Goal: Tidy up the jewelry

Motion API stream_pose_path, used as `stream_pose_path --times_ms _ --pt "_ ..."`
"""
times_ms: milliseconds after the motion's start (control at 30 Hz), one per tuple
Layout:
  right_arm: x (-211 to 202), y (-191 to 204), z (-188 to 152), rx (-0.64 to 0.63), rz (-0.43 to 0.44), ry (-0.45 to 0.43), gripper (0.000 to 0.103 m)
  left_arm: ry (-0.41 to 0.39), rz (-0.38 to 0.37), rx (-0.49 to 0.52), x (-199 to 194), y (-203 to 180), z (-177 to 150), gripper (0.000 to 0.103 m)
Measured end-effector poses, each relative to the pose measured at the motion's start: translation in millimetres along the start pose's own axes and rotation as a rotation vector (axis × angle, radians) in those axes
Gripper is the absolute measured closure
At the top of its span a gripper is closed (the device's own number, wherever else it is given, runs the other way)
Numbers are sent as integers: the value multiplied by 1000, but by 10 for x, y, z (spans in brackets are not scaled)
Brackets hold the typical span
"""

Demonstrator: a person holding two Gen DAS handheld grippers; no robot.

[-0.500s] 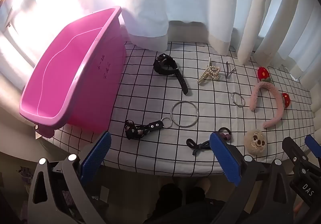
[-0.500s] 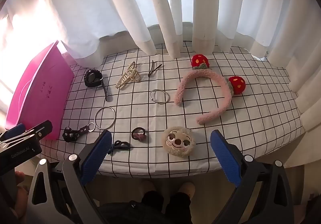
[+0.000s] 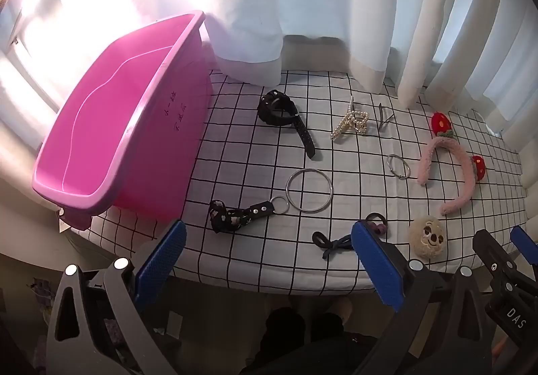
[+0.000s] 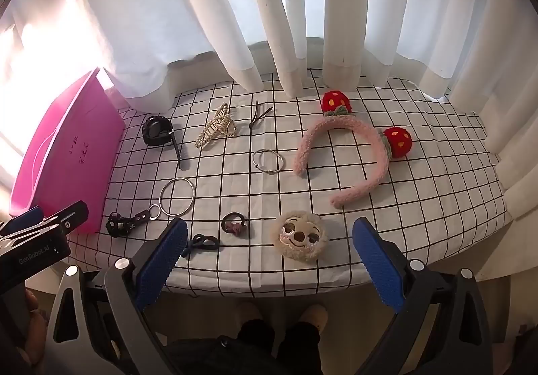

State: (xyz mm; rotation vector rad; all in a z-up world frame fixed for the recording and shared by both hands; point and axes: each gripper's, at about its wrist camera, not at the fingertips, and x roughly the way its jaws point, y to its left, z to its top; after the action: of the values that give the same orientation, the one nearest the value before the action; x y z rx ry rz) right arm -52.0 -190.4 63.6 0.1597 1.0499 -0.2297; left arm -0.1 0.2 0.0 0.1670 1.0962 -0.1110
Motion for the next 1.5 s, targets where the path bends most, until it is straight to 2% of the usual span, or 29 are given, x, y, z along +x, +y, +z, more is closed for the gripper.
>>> stream_pose_path --times_ms 1500 --pt "-14 -7 31 5 14 0 9 -13 0 1 -29 12 16 6"
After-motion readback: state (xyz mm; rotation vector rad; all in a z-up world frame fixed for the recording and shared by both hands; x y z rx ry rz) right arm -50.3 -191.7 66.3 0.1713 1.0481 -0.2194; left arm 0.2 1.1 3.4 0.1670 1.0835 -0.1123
